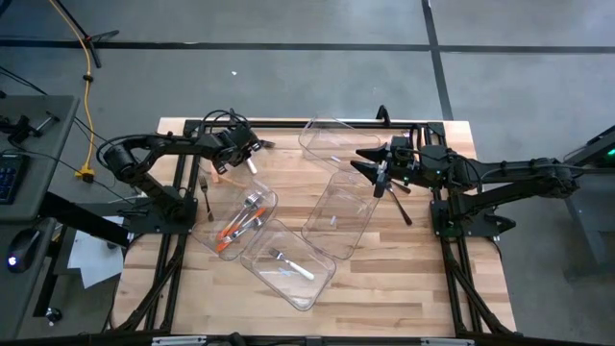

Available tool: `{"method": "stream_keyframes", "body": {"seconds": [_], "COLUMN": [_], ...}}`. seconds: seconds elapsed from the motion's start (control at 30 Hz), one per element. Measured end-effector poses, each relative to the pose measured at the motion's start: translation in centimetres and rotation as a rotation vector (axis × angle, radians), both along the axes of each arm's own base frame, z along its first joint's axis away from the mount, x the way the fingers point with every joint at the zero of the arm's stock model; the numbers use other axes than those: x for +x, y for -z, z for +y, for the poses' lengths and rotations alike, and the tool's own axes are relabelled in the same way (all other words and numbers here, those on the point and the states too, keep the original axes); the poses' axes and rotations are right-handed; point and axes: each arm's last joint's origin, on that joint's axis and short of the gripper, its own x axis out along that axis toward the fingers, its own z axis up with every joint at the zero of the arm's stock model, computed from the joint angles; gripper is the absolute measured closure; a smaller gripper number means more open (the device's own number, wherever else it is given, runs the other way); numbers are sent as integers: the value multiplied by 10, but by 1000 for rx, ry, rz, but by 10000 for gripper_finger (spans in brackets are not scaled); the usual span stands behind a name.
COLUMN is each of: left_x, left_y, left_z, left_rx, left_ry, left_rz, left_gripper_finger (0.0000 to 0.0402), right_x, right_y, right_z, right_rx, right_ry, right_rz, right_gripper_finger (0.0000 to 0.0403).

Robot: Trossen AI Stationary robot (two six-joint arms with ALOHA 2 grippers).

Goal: Sort silverware by color (type)
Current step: Put the white fork into the bottom transparent bin

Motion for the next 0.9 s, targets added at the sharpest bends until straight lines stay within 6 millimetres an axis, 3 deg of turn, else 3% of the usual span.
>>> {"method": "stream_keyframes", "body": {"seconds": [0.4, 0.67, 0.9], "left_x": [-3, -10, -26], "left_y": [-8, -43, -58], "left_z": [-2, -12, -17], "left_rx": [52, 179, 270], "left_ry": [122, 313, 234], "left_rz": [64, 103, 86], "left_gripper_finger": [396, 400, 401], "right_x": [0, 0, 0], "right_y": [0, 0, 1], "right_z": [0, 0, 0], "right_rx": [8, 25, 25], "right_ry": [0, 2, 2], "right_rz": [-3, -8, 0], "right_gripper_finger": [208, 208, 208]}}
